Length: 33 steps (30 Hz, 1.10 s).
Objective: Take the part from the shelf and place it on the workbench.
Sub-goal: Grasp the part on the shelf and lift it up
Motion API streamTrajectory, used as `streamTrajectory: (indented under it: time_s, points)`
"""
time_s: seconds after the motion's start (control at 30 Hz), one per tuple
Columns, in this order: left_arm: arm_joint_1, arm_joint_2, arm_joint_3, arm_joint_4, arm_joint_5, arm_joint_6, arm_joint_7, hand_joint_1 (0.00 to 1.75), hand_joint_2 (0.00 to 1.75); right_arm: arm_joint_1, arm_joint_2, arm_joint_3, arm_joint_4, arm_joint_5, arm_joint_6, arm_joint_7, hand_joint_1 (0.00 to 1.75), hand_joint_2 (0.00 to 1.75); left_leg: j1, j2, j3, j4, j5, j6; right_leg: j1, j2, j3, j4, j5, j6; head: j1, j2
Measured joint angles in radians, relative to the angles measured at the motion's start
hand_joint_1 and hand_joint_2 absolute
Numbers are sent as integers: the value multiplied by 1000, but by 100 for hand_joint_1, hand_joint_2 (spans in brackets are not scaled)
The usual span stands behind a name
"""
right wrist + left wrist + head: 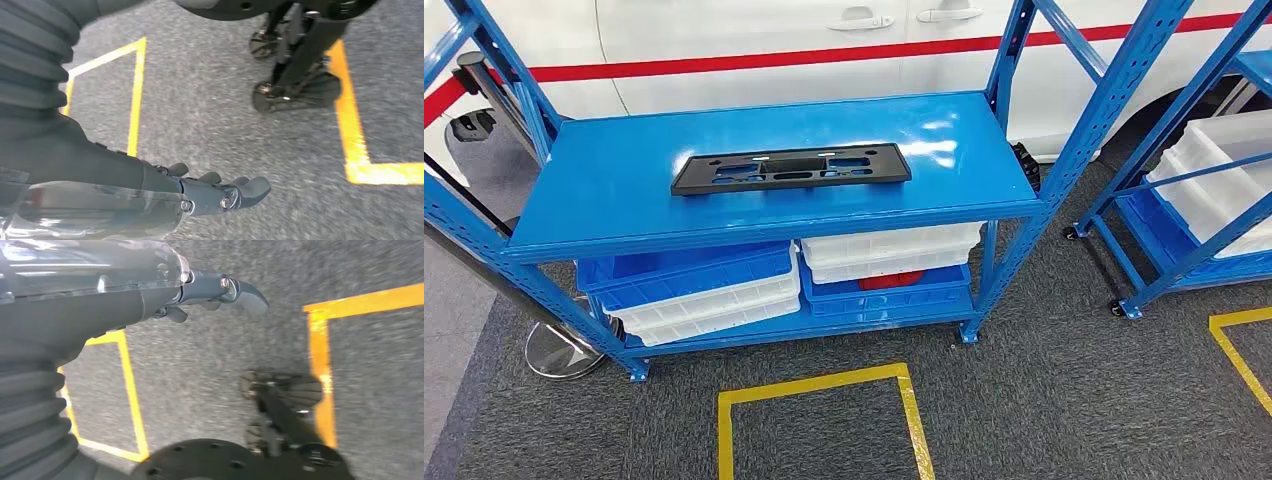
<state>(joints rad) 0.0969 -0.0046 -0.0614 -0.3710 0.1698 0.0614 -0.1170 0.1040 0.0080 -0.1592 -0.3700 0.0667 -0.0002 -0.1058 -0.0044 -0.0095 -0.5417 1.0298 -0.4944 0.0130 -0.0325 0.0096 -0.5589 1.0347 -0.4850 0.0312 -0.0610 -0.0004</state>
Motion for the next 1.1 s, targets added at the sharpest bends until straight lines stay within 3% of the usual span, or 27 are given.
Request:
streamTrajectory:
  time_s: [0.03,0.07,0.13,0.6,0.73,0.97,1.1]
  points:
    - [-3,0,-4,1,9,3,-7,116,0,-2,0,-8,2,5,1,-8,116,0,0,0,0,0,0,0,0,0,0,0,0,0,0,0]
    - [-6,0,-8,3,18,5,-15,87,0,-4,0,-15,4,11,2,-16,87,0,0,0,0,0,0,0,0,0,0,0,0,0,0,0]
    - [-17,0,-25,11,56,15,-45,0,0,-13,0,-44,12,35,6,-51,0,0,0,0,0,0,0,0,0,0,0,0,0,0,0,0]
    - [-95,0,-137,95,356,121,-242,0,0,-96,27,-245,96,251,4,-232,0,0,0,0,0,0,0,0,0,0,0,0,0,0,0,0]
    - [-112,2,-170,124,436,157,-288,0,0,-114,45,-309,123,308,-32,-238,0,175,0,0,0,0,0,0,0,0,0,0,0,0,0,0]
    - [-126,4,-240,156,481,205,-358,0,0,-123,57,-449,148,302,-151,-218,0,175,0,0,0,0,0,0,0,0,-1,0,0,0,0,0]
    - [-124,-2,-271,164,475,241,-392,0,0,-122,49,-521,150,247,-151,-270,0,175,0,0,0,0,0,0,0,0,-1,0,0,0,0,0]
